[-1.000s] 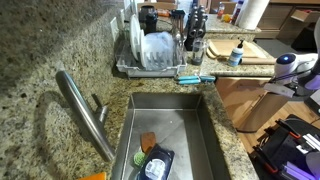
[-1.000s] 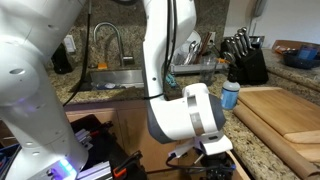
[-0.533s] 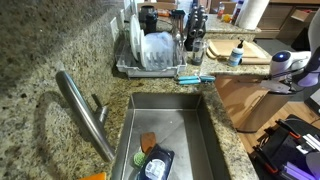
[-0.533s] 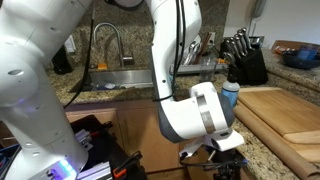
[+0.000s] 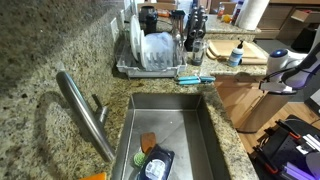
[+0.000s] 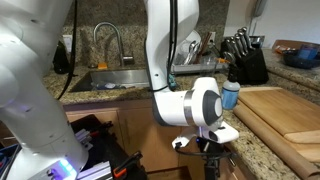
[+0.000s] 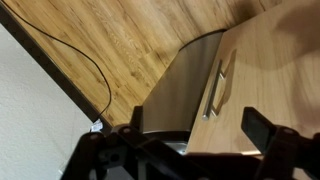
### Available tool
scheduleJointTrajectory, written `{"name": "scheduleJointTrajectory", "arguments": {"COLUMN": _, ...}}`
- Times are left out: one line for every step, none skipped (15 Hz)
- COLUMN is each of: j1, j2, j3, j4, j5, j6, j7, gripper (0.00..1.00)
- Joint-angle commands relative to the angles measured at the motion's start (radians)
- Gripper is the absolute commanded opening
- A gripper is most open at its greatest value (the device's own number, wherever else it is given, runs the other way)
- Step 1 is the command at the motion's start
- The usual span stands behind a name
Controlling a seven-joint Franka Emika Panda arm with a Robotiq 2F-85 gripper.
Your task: Close the drawer
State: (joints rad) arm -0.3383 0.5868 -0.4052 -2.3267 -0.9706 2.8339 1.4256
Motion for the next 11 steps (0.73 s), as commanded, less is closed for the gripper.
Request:
{"name": "scheduleJointTrajectory", "arguments": {"j1": 0.041, "j2": 0.002, "j3": -0.023, "j4": -0.009, "j5": 0.055, "j6": 0.001, "j7": -0.047, "gripper": 1.0}}
{"name": "scheduleJointTrajectory", "arguments": {"j1": 0.042, "j2": 0.001, "j3": -0.019, "j4": -0.011, "j5": 0.057, "j6": -0.002, "j7": -0.053, "gripper": 1.0}}
{"name": "scheduleJointTrajectory", "arguments": {"j1": 0.047, "j2": -0.01, "j3": -0.022, "j4": -0.016, "j5": 0.073, "j6": -0.019, "j7": -0.056, "gripper": 1.0}}
{"name": "scheduleJointTrajectory", "arguments": {"j1": 0.059, "j2": -0.035, "j3": -0.032, "j4": -0.039, "j5": 0.065, "j6": 0.009, "j7": -0.064, "gripper": 1.0}}
{"name": "scheduleJointTrajectory", "arguments": {"j1": 0.112, "j2": -0.072, "j3": -0.072, "j4": -0.072, "j5": 0.006, "j6": 0.048, "j7": -0.028, "gripper": 1.0}}
{"name": "scheduleJointTrajectory", "arguments": {"j1": 0.209, "j2": -0.127, "j3": -0.146, "j4": -0.115, "j5": -0.1, "j6": 0.094, "j7": 0.054, "gripper": 1.0}}
{"name": "scheduleJointTrajectory", "arguments": {"j1": 0.266, "j2": -0.18, "j3": -0.178, "j4": -0.141, "j5": -0.211, "j6": 0.078, "j7": 0.138, "gripper": 1.0}}
{"name": "scheduleJointTrajectory", "arguments": {"j1": 0.349, "j2": -0.208, "j3": -0.24, "j4": -0.148, "j5": -0.298, "j6": 0.08, "j7": 0.203, "gripper": 1.0}}
{"name": "scheduleJointTrajectory", "arguments": {"j1": 0.425, "j2": -0.255, "j3": -0.281, "j4": -0.163, "j5": -0.395, "j6": 0.056, "j7": 0.281, "gripper": 1.0}}
{"name": "scheduleJointTrajectory", "arguments": {"j1": 0.309, "j2": -0.138, "j3": -0.203, "j4": -0.088, "j5": -0.286, "j6": 0.075, "j7": 0.206, "gripper": 1.0}}
{"name": "scheduleJointTrajectory", "arguments": {"j1": 0.376, "j2": -0.181, "j3": -0.242, "j4": -0.109, "j5": -0.345, "j6": 0.071, "j7": 0.262, "gripper": 1.0}}
